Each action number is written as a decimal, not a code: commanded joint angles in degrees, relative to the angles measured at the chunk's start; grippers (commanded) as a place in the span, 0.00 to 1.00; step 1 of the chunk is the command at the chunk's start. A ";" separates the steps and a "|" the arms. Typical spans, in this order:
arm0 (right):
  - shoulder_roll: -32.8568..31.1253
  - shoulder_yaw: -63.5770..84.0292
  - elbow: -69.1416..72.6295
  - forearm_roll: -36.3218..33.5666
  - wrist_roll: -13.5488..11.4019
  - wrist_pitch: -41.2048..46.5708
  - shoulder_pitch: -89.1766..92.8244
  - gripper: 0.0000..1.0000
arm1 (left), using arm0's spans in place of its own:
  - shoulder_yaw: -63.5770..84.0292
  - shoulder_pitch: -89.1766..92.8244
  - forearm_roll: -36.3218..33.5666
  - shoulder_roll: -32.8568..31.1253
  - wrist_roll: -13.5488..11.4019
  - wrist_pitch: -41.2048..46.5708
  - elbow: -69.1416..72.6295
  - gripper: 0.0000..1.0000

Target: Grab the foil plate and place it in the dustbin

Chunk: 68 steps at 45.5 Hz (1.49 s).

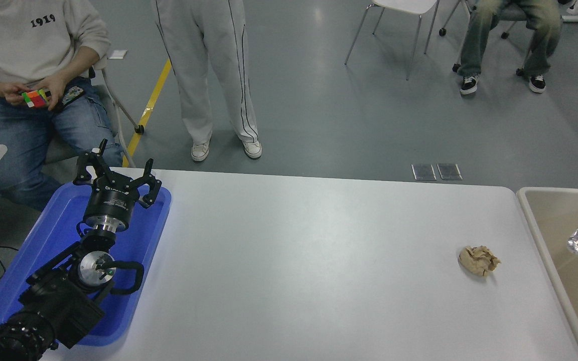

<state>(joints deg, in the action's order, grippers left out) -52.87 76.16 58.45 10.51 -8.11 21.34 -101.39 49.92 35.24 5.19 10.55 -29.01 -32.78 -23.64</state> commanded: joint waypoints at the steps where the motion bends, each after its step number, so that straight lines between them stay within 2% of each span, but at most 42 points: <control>1: -0.56 -15.32 -8.78 0.04 0.02 -15.80 21.57 0.00 | 0.00 0.00 -0.01 0.00 -0.08 0.00 0.00 1.00; 10: 1.28 -27.28 -20.99 0.13 0.02 -16.59 35.55 0.00 | 0.00 0.00 -0.01 0.00 -0.08 0.00 0.00 1.00; 31: 16.83 -42.06 -52.28 -0.05 0.11 -21.42 59.46 0.00 | 0.00 0.00 -0.01 0.00 -0.08 0.00 0.00 1.00; 46: 18.95 -42.06 -53.79 -0.66 0.11 -27.13 63.77 0.00 | 0.00 0.00 -0.01 0.00 -0.08 0.00 0.00 1.00; 60: 20.00 -42.06 -54.93 -0.75 0.02 -28.28 64.30 0.00 | 0.00 0.00 -0.01 0.00 -0.08 0.00 0.00 1.00; 61: 19.92 -42.06 -54.93 -0.75 0.11 -28.80 64.22 0.05 | 0.00 0.00 -0.01 0.00 -0.08 0.00 0.00 1.00; 62: 19.92 -42.06 -55.02 -0.75 0.11 -29.50 64.30 0.22 | 0.00 0.00 -0.01 0.00 -0.08 0.00 0.00 1.00; 63: 19.74 -41.97 -55.02 -0.66 0.11 -30.82 64.30 0.51 | 0.00 0.00 -0.01 0.00 -0.08 0.00 0.00 1.00; 65: 19.56 -41.97 -55.02 -0.75 0.20 -32.93 64.30 0.84 | 0.00 0.00 -0.01 0.00 -0.08 0.00 0.00 1.00; 66: 19.56 -41.97 -55.02 -0.75 0.20 -33.81 64.30 0.90 | 0.00 0.00 -0.01 0.00 -0.08 0.00 0.00 1.00; 68: 19.74 -42.05 -55.02 -0.75 0.20 -35.65 64.30 0.91 | 0.00 0.00 -0.01 0.00 -0.08 0.00 0.00 1.00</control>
<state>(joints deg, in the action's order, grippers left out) -33.51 34.26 4.09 9.81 -8.00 -7.72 -37.67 49.92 35.24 5.19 10.55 -29.09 -32.78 -23.63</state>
